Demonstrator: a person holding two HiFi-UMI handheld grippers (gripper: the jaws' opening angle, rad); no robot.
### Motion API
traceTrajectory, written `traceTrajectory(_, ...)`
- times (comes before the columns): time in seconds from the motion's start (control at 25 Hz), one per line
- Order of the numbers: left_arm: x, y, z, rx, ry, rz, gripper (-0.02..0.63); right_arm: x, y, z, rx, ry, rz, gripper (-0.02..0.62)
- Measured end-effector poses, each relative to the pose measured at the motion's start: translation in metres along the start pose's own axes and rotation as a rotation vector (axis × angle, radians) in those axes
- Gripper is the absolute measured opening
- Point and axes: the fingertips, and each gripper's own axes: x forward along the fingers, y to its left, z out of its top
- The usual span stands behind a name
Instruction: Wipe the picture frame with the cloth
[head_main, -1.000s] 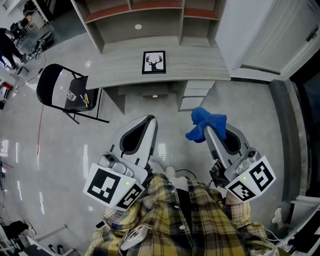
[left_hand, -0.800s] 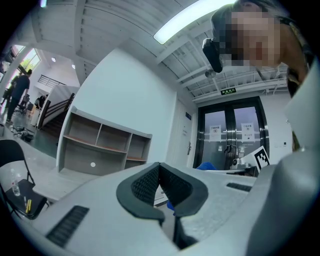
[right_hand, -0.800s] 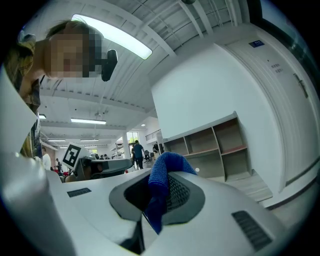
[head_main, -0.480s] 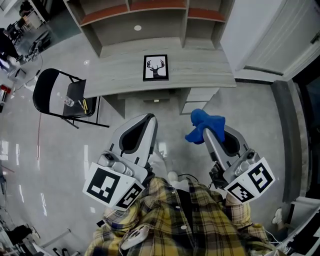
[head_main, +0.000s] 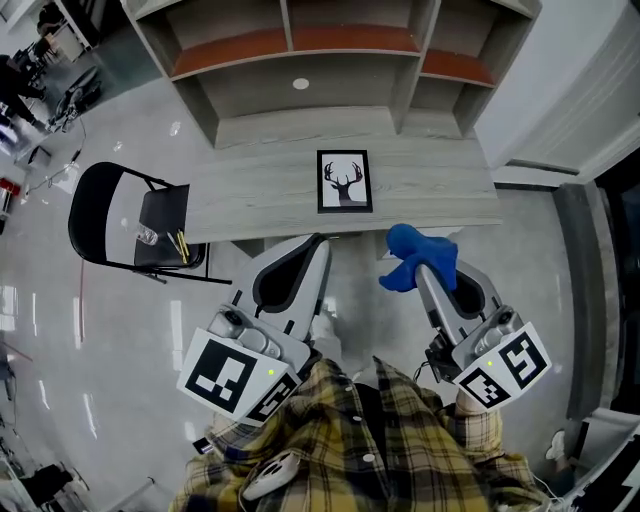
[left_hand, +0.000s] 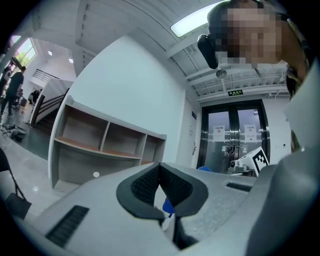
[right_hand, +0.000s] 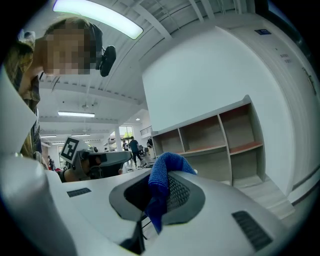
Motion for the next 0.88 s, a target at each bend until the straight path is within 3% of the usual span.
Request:
traceTrajectory(0.16,0.016,0.041,0.003,-0.019,0.028,-0.026,0.005,0.041,-0.011,0.003,0.009,0.013,-0.04,0.043)
traceTrajectory(0.4,0.025,0.058,-0.003,-0.05,0.058,-0.045,0.005,0.056,-0.022,0.003,0.007,0.051,-0.079,0.043)
traceTrajectory(0.88,0.134,0.122,0.004,-0.051,0.062,-0.031,0.005,0.133,-0.124,0.021,0.011,0.06,-0.077,0.043)
